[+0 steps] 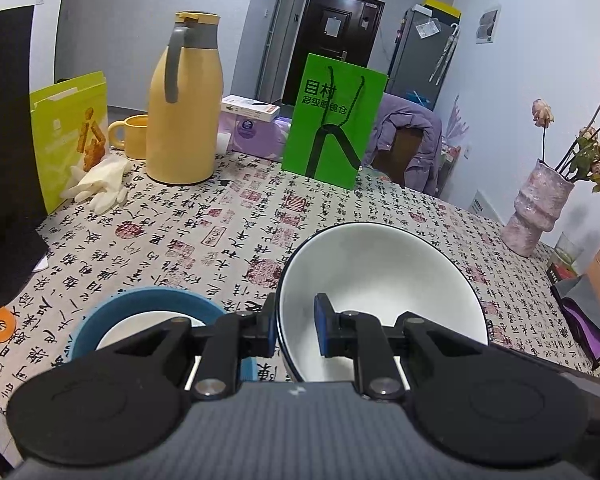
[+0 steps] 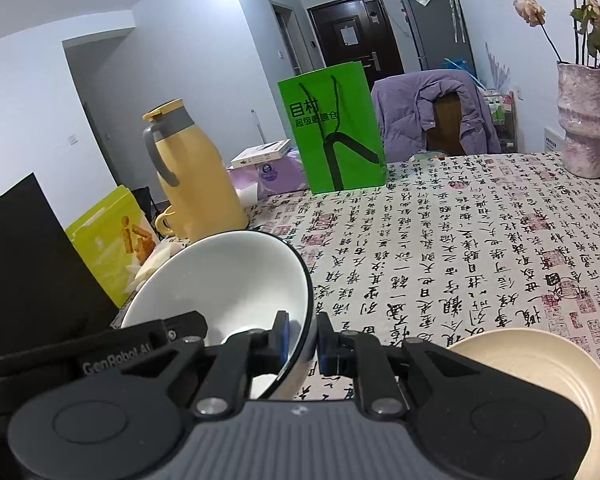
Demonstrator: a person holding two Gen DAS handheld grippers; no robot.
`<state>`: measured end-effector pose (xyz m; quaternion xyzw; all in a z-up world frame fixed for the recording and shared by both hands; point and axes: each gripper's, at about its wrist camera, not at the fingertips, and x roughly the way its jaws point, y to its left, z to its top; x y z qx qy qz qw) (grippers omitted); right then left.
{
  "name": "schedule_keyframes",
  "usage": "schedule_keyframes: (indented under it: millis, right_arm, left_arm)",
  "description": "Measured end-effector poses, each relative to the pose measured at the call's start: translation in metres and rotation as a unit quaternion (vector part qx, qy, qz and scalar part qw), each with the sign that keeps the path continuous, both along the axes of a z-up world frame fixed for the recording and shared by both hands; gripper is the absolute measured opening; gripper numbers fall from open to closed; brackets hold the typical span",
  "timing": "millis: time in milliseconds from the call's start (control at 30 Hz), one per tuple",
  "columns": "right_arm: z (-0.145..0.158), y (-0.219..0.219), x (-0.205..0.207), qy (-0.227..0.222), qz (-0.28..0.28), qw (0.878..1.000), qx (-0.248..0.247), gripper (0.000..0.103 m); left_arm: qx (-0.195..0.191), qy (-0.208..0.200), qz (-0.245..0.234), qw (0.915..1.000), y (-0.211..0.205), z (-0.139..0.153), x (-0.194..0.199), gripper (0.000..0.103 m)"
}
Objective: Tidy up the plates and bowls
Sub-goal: 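Bring the held white bowl over the blue bowl with both grippers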
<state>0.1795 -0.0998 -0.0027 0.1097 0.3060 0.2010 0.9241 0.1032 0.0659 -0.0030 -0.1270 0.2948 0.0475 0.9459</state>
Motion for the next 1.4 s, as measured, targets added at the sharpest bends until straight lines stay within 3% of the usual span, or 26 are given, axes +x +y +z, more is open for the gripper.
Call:
schedule_keyframes:
  millis: [1400]
  right_arm:
    - [-0.012, 0.057, -0.009, 0.009, 0.037, 0.999, -0.016, 0.014]
  left_arm:
    - [-0.021, 0.008, 0.032, 0.9992, 0.055, -0.015, -0.025, 0.018]
